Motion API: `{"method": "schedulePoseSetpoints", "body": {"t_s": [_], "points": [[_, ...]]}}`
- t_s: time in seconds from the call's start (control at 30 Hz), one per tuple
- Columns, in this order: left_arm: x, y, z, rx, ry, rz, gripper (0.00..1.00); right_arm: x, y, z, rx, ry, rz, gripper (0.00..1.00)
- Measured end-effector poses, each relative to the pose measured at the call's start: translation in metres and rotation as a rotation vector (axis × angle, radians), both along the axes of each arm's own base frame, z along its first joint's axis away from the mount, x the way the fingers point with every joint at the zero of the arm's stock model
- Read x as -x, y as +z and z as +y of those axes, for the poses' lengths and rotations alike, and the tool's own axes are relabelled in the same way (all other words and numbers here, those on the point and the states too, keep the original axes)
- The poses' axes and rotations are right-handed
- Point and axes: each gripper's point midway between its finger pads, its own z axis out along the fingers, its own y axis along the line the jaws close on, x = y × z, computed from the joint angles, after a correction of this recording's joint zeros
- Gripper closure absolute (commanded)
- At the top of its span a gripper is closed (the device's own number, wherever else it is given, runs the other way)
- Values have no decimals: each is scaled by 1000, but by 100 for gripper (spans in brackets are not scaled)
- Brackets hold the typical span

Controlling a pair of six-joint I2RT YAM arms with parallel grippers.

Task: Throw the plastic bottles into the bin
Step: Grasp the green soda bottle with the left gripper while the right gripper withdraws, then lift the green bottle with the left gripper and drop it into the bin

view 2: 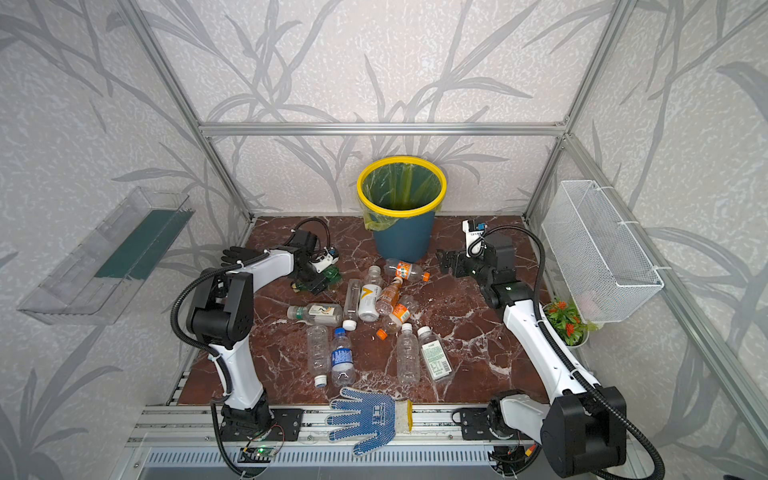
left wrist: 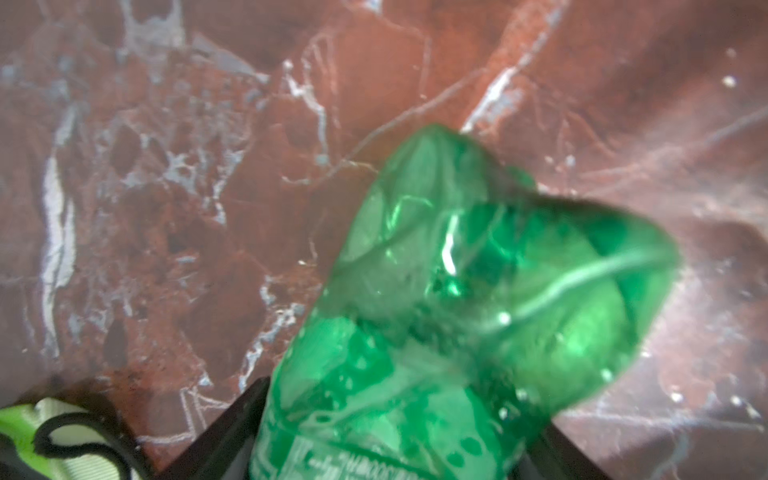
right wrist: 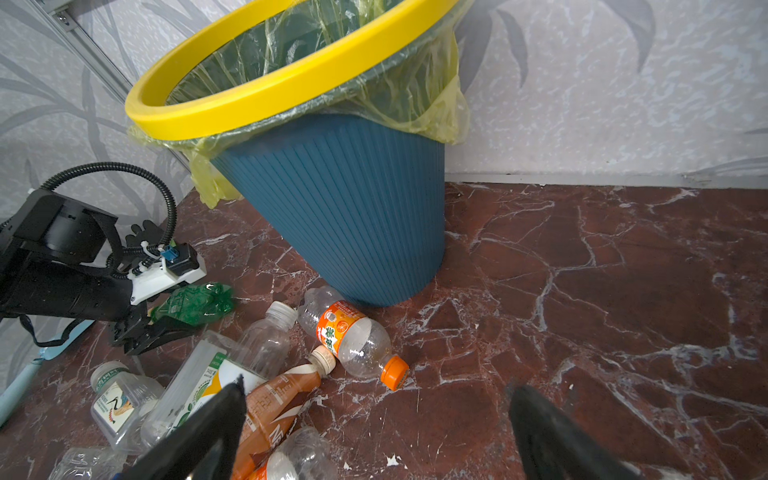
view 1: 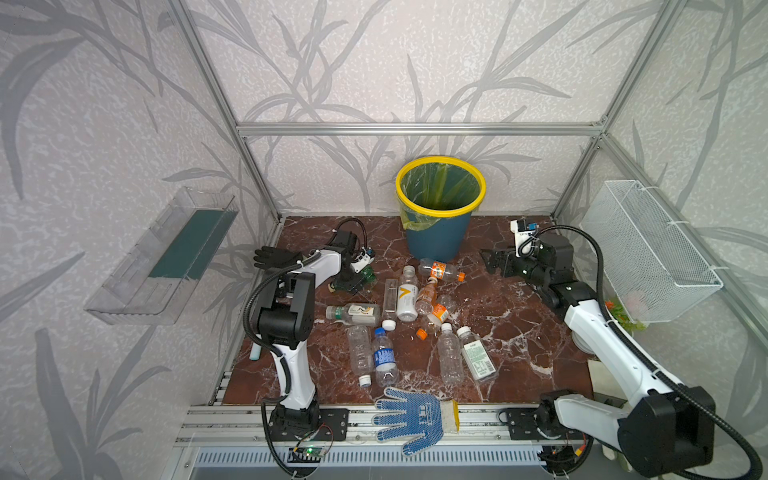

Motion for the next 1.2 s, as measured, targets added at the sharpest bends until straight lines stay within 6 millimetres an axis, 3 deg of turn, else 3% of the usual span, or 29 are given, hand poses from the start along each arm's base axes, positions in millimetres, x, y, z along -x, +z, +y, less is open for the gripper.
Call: {"method": "schedulePoseSetpoints", "body": {"t_s": [0.1, 0.4, 0.6, 0.7, 0.9, 1.1, 1.2], "points": [[-2, 0, 0, 1, 1, -19, 34, 0, 0, 0, -4, -2, 2, 2], [5, 7, 0, 34, 48, -59, 42, 1, -6, 0, -5, -5, 18, 3], [4, 33, -2, 93, 121, -145, 43, 1, -7, -1, -3, -9, 20, 3], [-1, 60, -2, 131, 170, -222, 43, 2, -9, -1, 0, -9, 27, 3], [-5, 133, 0, 237, 264, -439, 44, 3, -19, -2, 7, -10, 56, 4], [18, 215, -7, 450, 305, -683, 44, 9, -38, -3, 11, -12, 102, 6], [33, 273, -16, 602, 274, -839, 44, 11, -46, -3, 7, -15, 119, 6]]}}
